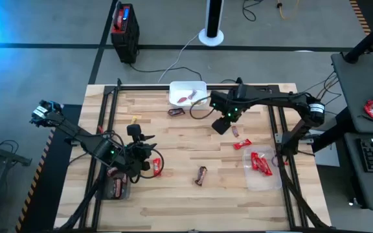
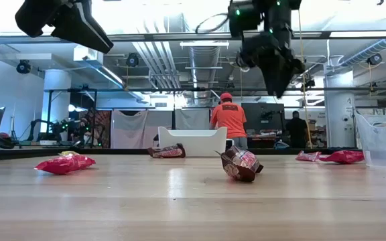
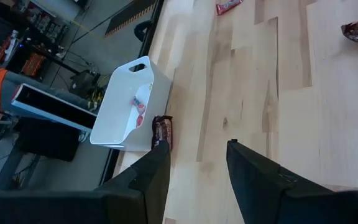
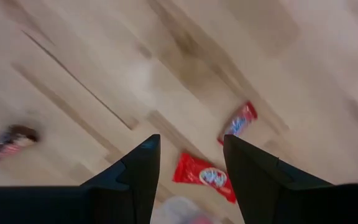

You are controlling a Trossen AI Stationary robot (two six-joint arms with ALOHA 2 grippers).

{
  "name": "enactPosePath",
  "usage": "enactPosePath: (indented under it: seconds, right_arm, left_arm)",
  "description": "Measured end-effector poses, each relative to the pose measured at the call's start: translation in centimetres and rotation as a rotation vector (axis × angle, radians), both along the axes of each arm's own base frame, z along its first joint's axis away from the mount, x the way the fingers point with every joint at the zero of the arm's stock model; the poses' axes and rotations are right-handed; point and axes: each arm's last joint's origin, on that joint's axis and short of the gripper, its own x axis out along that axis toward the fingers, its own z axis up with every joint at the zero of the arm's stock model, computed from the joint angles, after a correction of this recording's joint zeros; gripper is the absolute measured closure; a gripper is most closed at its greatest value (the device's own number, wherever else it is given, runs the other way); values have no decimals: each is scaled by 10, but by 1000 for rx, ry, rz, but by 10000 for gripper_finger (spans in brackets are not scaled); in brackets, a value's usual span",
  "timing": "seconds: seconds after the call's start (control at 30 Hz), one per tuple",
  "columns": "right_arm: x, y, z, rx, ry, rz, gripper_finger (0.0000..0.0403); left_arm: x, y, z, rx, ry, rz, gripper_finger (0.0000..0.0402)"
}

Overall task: Sort candy by brand, put in halloween buckets
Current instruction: Put the red candy into the white bin

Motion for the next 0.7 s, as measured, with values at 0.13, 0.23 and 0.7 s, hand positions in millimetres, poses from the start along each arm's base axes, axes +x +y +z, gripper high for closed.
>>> enactPosePath:
  seconds: [0.13, 0.23, 0.7]
  right_arm:
    - [-6, 2, -27, 25, 79, -32, 225]
    - [-11, 3, -50, 30, 100, -46, 220]
    - [-42, 4, -119, -74, 202, -175, 216]
  left_arm:
    - [0, 0, 0, 1, 2, 0, 260]
    - [-1, 0, 0, 4, 7, 0, 260]
    - [-1, 0, 0, 4, 8, 1, 260]
